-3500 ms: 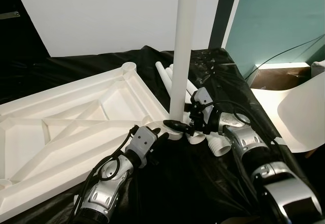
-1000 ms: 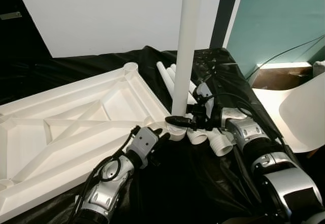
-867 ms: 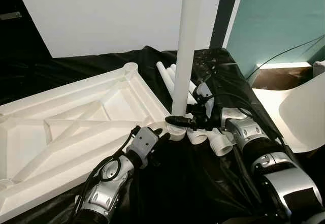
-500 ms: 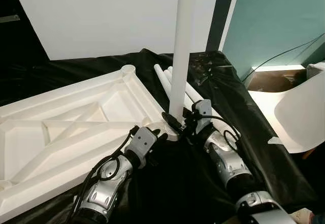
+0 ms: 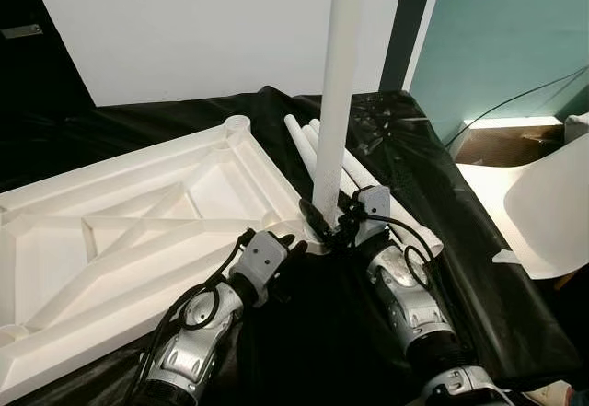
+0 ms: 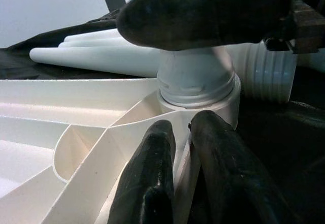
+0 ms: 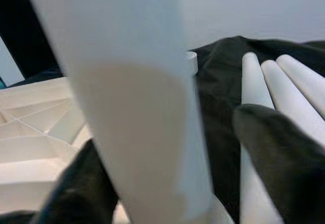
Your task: Building children table
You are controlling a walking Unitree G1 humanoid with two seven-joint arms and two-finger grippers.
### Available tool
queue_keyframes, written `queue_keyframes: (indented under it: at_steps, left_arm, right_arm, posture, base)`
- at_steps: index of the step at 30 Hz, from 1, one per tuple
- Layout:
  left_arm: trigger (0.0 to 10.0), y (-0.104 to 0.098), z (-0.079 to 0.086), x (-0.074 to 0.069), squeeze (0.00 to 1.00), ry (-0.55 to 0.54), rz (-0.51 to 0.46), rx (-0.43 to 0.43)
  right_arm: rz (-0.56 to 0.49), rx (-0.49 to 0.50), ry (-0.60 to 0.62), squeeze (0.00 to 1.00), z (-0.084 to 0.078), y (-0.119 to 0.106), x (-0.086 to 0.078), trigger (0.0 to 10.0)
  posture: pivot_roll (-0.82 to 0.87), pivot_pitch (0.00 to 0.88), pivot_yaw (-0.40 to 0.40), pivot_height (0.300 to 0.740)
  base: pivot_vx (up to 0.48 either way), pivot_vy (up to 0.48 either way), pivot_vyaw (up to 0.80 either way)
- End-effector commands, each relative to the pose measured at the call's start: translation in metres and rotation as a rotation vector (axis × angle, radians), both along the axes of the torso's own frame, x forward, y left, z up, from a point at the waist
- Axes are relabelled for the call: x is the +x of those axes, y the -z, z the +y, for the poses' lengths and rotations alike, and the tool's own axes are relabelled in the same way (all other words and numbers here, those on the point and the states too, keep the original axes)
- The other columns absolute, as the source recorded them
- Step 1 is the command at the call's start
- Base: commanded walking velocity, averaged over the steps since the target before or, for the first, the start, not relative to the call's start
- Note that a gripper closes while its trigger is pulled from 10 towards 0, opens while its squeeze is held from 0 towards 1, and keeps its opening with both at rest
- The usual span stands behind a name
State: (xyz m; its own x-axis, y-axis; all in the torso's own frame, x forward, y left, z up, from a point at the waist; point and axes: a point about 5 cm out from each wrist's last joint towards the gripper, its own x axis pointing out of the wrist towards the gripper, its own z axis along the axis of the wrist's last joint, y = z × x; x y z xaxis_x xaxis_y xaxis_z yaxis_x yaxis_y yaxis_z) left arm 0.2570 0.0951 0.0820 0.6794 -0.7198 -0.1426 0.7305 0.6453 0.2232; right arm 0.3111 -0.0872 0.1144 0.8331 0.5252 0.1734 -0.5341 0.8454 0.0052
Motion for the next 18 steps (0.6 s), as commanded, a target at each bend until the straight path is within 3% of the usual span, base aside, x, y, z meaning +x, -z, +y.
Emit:
queue_keyframes:
  at_steps: [1, 2, 3, 5, 8, 18]
  left_arm:
    - [10.0, 0.031, -0.002, -0.015, 0.0, 0.071, 0.156, 0.075]
    - [10.0, 0.031, -0.002, -0.015, 0.0, 0.072, 0.155, 0.076]
    - [10.0, 0.03, -0.002, -0.014, 0.0, 0.073, 0.154, 0.076]
    - [10.0, 0.03, -0.002, -0.014, 0.0, 0.073, 0.154, 0.076]
    - [10.0, 0.03, -0.003, -0.013, 0.0, 0.074, 0.155, 0.074]
    - [10.0, 0.032, -0.003, -0.011, 0.0, 0.058, 0.167, 0.096]
  right_arm:
    - [0.004, -0.041, -0.114, 1.0, 0.006, -0.003, 0.002, 10.0]
    - [0.007, -0.069, -0.159, 1.0, 0.007, -0.004, 0.003, 10.0]
    - [0.011, -0.122, -0.253, 0.0, 0.002, -0.007, 0.009, 10.0]
    - [0.011, -0.122, -0.253, 0.0, 0.002, -0.007, 0.009, 10.0]
    - [0.007, -0.224, -0.358, 0.0, -0.009, -0.015, 0.02, 10.0]
    - [-0.012, -0.353, -0.419, 0.0, -0.021, -0.033, 0.039, 10.0]
  posture:
    - [0.15, 0.0, -0.013, 0.74]
    - [0.15, 0.0, -0.012, 0.74]
    - [0.15, 0.0, -0.011, 0.74]
    - [0.15, 0.0, -0.011, 0.74]
    - [0.15, 0.0, -0.015, 0.74]
    - [0.15, 0.0, -0.02, 0.74]
  base:
    - [0.0, 0.0, 0.0]
    - [0.0, 0.0, 0.0]
    - [0.0, 0.0, 0.0]
    - [0.0, 0.0, 0.0]
    - [0.0, 0.0, 0.0]
    - [0.0, 0.0, 0.0]
